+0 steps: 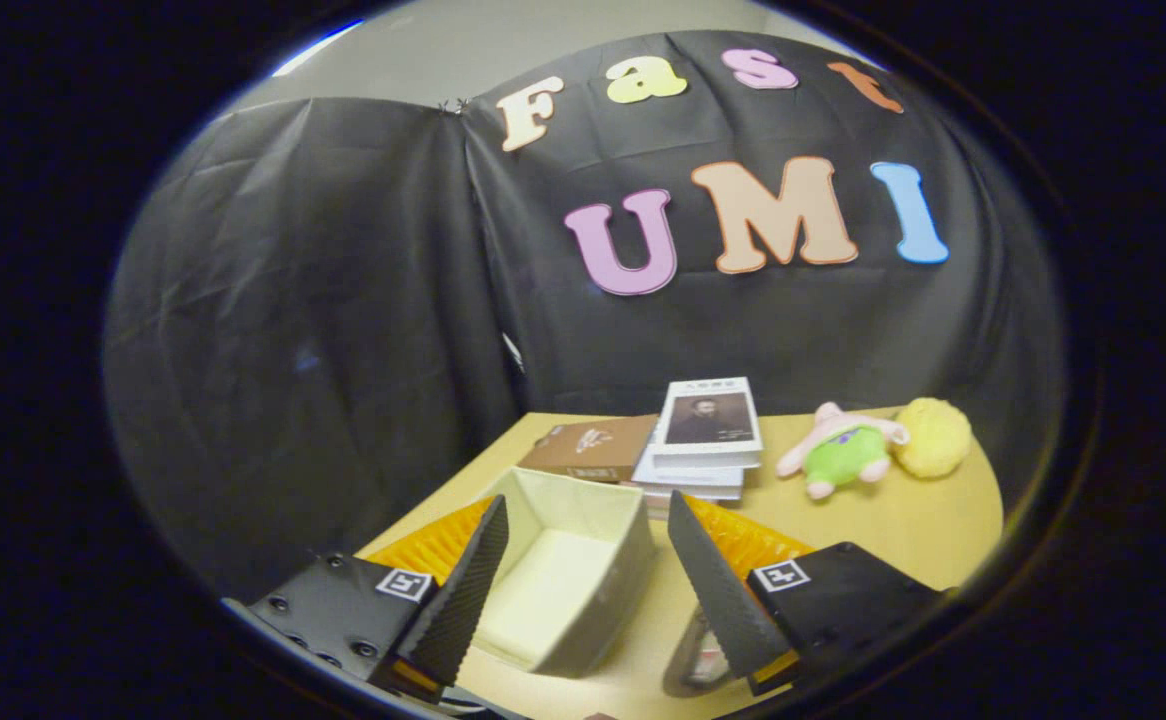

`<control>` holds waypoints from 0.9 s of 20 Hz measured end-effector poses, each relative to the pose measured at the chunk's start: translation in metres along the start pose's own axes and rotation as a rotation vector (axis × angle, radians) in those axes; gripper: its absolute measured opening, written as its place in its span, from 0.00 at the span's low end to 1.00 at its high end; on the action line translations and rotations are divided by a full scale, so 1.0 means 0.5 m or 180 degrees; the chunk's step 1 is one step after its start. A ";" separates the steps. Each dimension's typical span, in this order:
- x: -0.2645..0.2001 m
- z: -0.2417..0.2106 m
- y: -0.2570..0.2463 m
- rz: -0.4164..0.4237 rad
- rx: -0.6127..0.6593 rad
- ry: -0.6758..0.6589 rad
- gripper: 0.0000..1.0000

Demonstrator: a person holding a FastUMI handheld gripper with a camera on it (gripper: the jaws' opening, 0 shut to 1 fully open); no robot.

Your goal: Open the storage box then place both shoes into the box .Put the left shoe in first, then the right shoe, with the right side of both shoes facing outward in a uniform manner.

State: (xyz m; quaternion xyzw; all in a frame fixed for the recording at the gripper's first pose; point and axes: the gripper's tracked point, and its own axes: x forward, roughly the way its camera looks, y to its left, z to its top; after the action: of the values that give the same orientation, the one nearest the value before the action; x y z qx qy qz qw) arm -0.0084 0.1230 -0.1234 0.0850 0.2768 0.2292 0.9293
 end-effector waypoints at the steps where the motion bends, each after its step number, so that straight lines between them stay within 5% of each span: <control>1: -0.003 -0.008 -0.023 -0.0046 -0.0021 0.0010 1.00; 9: -0.010 -0.126 -0.176 -0.0384 -0.0139 0.0286 1.00; 18: 0.007 -0.298 -0.258 -0.0442 -0.0123 0.0828 1.00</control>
State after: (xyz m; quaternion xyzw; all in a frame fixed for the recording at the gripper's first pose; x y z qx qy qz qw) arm -0.0395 0.0158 -0.2855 0.0173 0.3956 0.1787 0.9007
